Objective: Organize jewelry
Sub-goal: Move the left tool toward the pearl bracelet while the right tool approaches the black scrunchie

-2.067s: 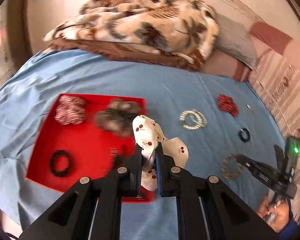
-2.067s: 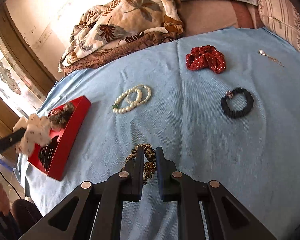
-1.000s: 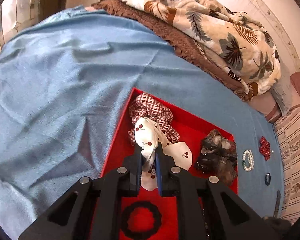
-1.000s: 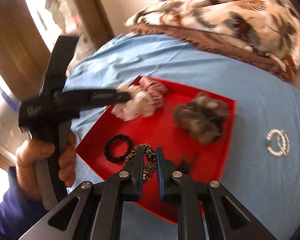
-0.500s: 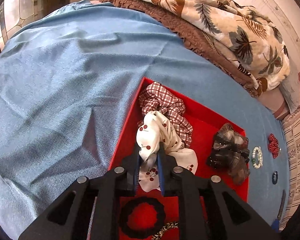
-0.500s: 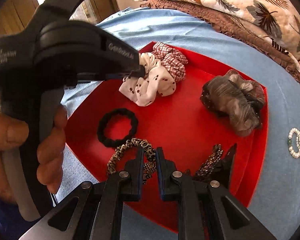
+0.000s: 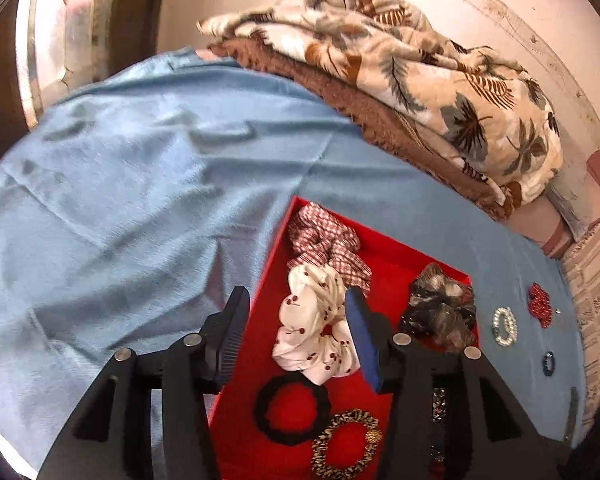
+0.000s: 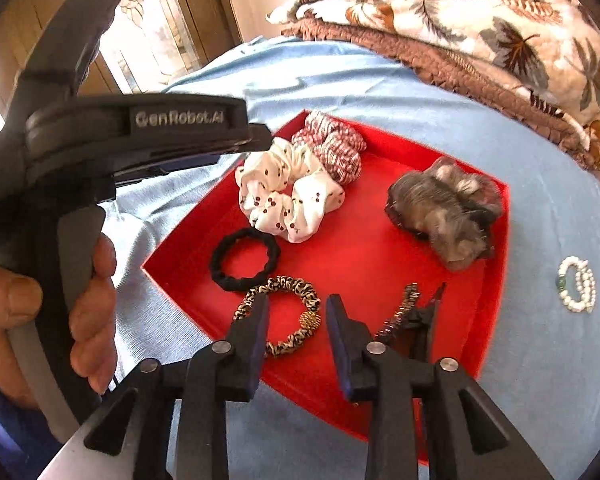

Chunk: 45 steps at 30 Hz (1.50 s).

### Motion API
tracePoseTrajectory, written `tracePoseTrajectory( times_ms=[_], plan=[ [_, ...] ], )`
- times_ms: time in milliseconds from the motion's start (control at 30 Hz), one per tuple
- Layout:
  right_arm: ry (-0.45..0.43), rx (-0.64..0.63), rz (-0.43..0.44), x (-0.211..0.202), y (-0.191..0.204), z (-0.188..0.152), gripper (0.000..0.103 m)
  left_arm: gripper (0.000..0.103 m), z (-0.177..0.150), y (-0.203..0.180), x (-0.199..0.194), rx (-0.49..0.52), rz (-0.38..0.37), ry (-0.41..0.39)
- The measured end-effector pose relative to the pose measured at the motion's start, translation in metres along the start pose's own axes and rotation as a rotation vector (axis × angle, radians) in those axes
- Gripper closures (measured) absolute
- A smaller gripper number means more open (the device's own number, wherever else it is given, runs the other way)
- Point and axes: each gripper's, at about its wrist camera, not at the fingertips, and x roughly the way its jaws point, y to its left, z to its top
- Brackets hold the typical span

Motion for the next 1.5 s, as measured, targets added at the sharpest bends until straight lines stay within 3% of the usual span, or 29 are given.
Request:
tracePoseTrajectory(
  times_ms=[67, 267, 500, 833, 1067, 1367, 1500],
  plan=[
    [-0.018, -0.003, -0.01, -0.011, -0.003, -0.003, 0.058, 0.052, -0.001, -0.004, -0.004, 0.018, 0.038, -0.026],
    [-0.047, 0.023, -0.029, -0.035, -0.019, -0.01, 0.056, 0.05, -0.005, -0.015, -0.01, 0.086, 0.118, -0.077],
    [-0.072, 0.07, -0.061, -0.051, -0.044, -0.018, 0.051, 0.049, -0.012, -0.028, -0.011, 0.152, 0.16, -0.097],
    [-0.084, 0.155, -0.12, -0.075, -0.089, -0.048, 0.048, 0.048, -0.021, -0.037, -0.006, 0.185, 0.165, -0.073],
    [-0.073, 0.271, -0.224, -0.104, -0.152, -0.091, 0.047, 0.046, -0.028, -0.046, -0.005, 0.21, 0.155, -0.072],
    [-0.093, 0.431, -0.35, -0.145, -0.234, -0.145, 0.046, 0.045, -0.043, -0.07, -0.025, 0.266, 0.113, -0.182],
    [-0.109, 0.496, -0.365, -0.153, -0.265, -0.163, 0.045, 0.045, -0.053, -0.084, -0.032, 0.304, 0.118, -0.176]
  ],
)
